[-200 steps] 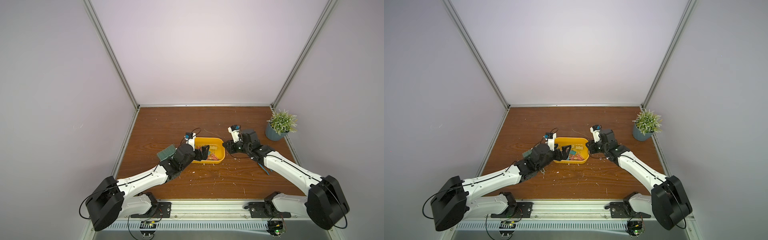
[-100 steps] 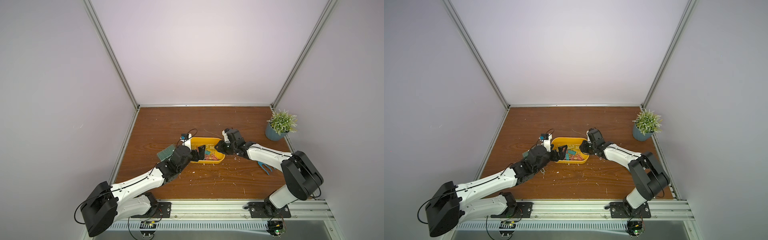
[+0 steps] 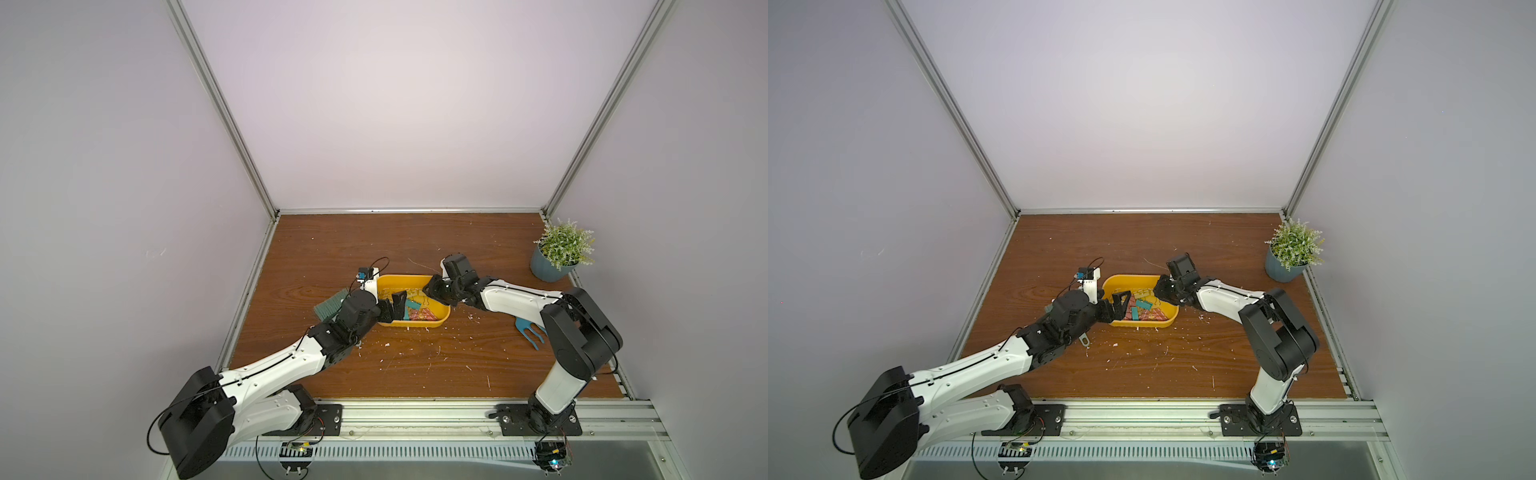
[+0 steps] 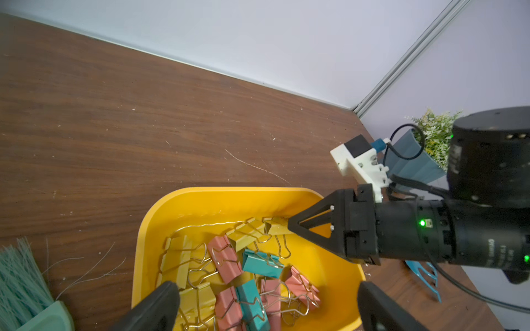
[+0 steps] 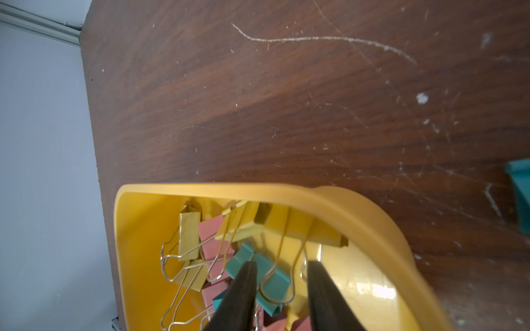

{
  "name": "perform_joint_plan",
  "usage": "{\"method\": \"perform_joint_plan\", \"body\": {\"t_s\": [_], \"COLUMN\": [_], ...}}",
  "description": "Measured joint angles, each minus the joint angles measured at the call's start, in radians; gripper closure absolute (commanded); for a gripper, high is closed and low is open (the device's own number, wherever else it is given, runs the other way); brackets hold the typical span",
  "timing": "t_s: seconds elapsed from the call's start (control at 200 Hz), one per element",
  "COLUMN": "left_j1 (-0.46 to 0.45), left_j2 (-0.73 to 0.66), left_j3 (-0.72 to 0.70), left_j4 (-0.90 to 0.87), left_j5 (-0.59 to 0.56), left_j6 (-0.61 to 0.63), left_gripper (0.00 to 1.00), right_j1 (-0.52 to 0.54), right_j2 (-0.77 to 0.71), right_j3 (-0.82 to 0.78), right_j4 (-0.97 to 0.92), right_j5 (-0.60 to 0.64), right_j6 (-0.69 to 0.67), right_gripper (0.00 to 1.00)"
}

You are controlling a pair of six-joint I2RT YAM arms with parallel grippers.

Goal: Take out the binder clips from the storage box
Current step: Pick up the binder clip from the storage box.

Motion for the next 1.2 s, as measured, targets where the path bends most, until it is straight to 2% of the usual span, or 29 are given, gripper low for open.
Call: {"method": "perform_joint_plan", "body": {"t_s": [0.155,0.375,0.575,0.726,0.891,1.041,1.201], "left_j1": [0.001,0.002,0.004,0.005,0.006,-0.016,-0.072], "left_j2": [0.017,0.017,0.021,0.026,0.027,0.044,0.135], "left_j3": [0.0,0.0,0.001,0.001,0.002,0.037,0.126], "left_j4": [-0.012,-0.013,-0.012,-0.01,-0.001,-0.001,0.016], "left_j5": [0.025,0.036,0.045,0.066,0.1,0.121,0.141], "left_j6": [0.0,0.0,0.0,0.0,0.0,0.01,0.02], "left_gripper": [0.0,0.0,0.0,0.0,0.0,0.0,0.0], "right_j1": [0.0,0.0,0.0,0.0,0.0,-0.002,-0.053], "right_j2": [0.002,-0.005,-0.076,-0.159,-0.303,-0.526,-0.74], "right_j3": [0.001,0.0,-0.031,-0.055,-0.108,-0.197,-0.321], "right_j4": [0.0,0.0,-0.002,0.002,0.008,0.005,-0.005], "right_j5": [-0.001,-0.001,0.0,-0.001,0.014,0.106,0.204], "right_j6": [0.008,0.012,0.013,0.013,0.011,0.014,0.054], "right_gripper": [0.79,0.94,1.0,1.0,1.0,1.0,1.0]}}
